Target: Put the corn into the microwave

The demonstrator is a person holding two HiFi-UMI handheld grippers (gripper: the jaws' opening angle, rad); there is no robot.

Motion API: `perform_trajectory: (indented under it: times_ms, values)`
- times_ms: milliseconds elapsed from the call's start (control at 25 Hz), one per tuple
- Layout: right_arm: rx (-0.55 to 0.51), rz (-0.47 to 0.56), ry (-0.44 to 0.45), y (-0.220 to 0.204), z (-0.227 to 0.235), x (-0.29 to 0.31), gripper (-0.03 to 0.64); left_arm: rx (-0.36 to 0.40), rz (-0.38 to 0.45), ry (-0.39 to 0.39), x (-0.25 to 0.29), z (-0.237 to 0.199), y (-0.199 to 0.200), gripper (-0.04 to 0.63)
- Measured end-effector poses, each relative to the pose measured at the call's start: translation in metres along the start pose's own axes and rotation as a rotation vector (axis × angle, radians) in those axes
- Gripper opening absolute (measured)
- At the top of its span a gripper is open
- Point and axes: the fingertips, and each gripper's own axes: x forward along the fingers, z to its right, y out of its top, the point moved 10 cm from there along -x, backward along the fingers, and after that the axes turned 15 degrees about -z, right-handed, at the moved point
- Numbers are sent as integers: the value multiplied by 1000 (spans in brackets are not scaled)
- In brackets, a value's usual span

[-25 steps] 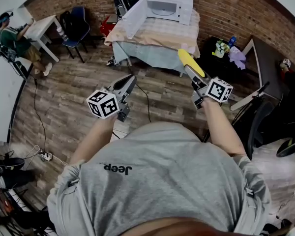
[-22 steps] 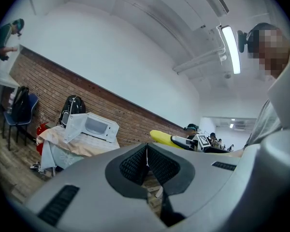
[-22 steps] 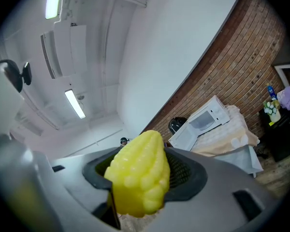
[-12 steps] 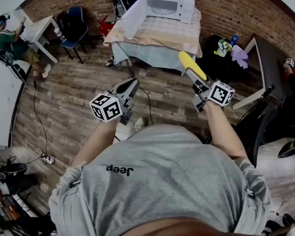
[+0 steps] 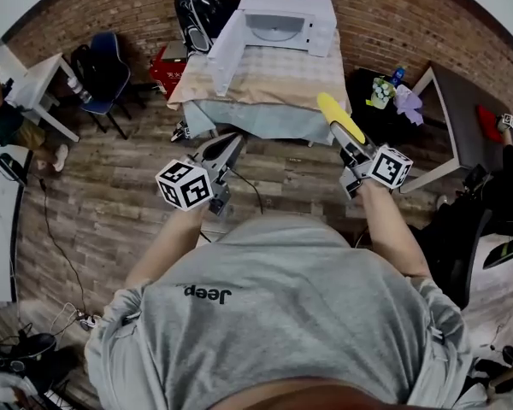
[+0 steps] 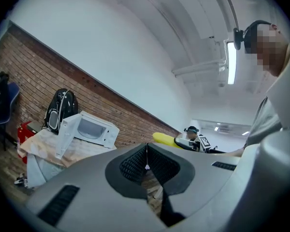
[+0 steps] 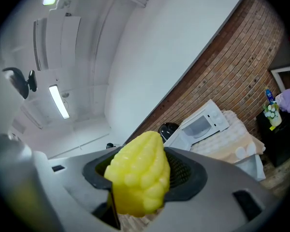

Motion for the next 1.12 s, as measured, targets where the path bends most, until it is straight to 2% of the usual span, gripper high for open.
perform_trajectory:
  times_ms: [280, 480, 720, 920, 1120]
  values:
    - [-12, 2, -27, 19, 0, 70, 265, -12, -13, -22, -19, -89, 28, 23]
    - [8, -9, -47, 28, 6, 97, 265, -26, -33, -28, -25, -128, 37, 23]
    - [27, -26, -43, 31, 22, 121, 265, -42, -25, -12, -30, -158, 39, 23]
    - [39, -48, -22, 41, 48, 145, 265, -65, -47, 8, -13, -175, 48, 23]
    - [56, -42, 7, 53, 87, 147, 265, -37, -69, 33, 16, -174, 58, 23]
